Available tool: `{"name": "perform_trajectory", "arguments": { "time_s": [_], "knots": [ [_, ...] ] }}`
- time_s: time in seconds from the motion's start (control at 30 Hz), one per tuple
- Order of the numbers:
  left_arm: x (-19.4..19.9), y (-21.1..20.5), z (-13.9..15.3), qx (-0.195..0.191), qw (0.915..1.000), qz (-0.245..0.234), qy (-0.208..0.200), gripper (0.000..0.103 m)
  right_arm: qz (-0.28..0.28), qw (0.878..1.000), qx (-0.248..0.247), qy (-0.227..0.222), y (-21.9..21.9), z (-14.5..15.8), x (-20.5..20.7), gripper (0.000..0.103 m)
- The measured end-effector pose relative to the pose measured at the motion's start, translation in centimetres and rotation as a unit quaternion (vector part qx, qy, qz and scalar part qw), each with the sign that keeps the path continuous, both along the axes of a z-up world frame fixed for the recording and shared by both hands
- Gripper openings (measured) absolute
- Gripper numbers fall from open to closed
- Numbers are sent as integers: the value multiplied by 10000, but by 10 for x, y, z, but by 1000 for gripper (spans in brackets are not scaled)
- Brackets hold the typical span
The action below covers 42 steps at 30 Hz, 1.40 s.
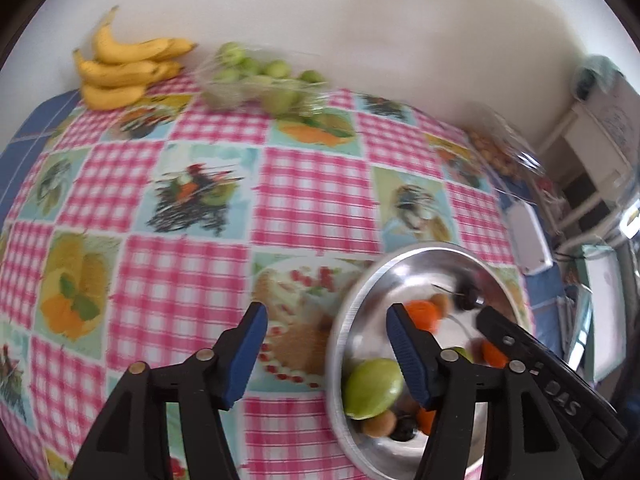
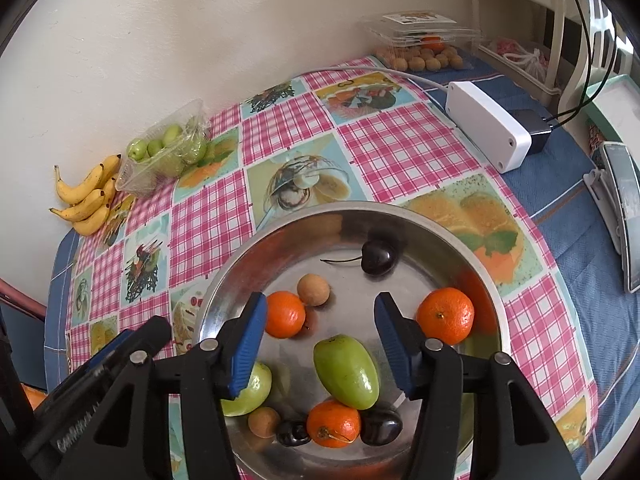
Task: Organize fruits
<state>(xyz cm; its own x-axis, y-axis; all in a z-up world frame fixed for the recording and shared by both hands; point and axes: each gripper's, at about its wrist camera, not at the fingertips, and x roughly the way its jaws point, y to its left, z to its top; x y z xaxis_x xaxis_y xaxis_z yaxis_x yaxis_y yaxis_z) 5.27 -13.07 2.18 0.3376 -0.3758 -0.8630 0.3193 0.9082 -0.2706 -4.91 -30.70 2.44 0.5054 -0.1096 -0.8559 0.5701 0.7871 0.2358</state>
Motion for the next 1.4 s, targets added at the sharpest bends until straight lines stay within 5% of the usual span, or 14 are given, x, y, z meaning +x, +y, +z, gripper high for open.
{"name": "perform_trajectory", "arguments": {
  "time_s": [0.1, 0.43, 0.73, 1.4],
  "knots": [
    [12, 19, -8, 352, 9984, 422, 94, 74, 60, 9999, -52, 64, 3, -1, 2, 74],
    [31, 66, -36, 748, 9882, 1255, 459, 102, 466, 9979, -262, 355, 28, -11, 14, 76],
    [28, 67, -38, 1000, 9875, 1184, 282, 103, 831, 9939, -576, 440, 51, -10, 25, 98],
    [2, 77, -12, 883, 9920, 847, -298, 103, 977, 9921, -756, 215, 76, -3, 7, 98]
  ]
}}
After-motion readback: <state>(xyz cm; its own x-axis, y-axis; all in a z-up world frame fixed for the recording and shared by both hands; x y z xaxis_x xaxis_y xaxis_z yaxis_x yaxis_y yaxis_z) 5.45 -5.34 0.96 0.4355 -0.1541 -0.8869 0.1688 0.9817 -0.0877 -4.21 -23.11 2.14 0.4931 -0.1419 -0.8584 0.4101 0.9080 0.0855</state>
